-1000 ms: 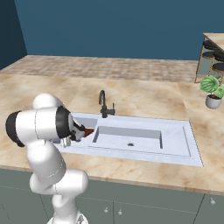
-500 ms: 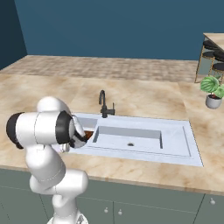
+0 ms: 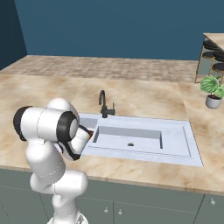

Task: Move the cutting board and knife to the sink. Then move spray from the cabinet to the counter.

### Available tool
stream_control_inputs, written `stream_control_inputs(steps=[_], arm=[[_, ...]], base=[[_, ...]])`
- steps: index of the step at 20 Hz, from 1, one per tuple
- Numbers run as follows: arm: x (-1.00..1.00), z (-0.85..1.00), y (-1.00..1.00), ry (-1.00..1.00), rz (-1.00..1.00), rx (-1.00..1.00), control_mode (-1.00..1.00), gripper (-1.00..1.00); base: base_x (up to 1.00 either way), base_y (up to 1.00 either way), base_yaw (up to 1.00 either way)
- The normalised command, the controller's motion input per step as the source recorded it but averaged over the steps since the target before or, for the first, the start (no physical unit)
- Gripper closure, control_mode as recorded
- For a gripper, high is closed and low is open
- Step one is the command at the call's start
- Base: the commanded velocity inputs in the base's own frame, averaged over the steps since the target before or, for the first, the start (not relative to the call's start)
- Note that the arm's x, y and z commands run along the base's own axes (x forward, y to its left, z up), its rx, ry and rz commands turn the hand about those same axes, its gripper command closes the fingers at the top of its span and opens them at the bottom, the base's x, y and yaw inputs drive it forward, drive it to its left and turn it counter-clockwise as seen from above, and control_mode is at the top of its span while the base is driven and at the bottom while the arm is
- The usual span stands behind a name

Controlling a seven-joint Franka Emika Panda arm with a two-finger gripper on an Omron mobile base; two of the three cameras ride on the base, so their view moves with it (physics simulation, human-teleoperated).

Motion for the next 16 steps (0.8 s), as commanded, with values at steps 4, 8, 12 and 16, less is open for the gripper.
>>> stream_control_inputs(steps=[4, 8, 12, 16], arm=[[0.00, 0.08, 0.14, 0.41, 0.00, 0.00, -1.00, -1.00], [0.00, 0.06, 0.20, 0.41, 0.00, -0.01, -1.00, -1.00], [0.00, 0.16, 0.28, 0.44, 0.00, -0.07, -1.00, -1.00], [0.00, 0.24, 0.24, 0.42, 0.00, -0.15, -1.00, -1.00]], base=[[0.00, 0.00, 0.00], [0.00, 0.00, 0.00], [0.00, 0.00, 0.00], [0.00, 0.00, 0.00]])
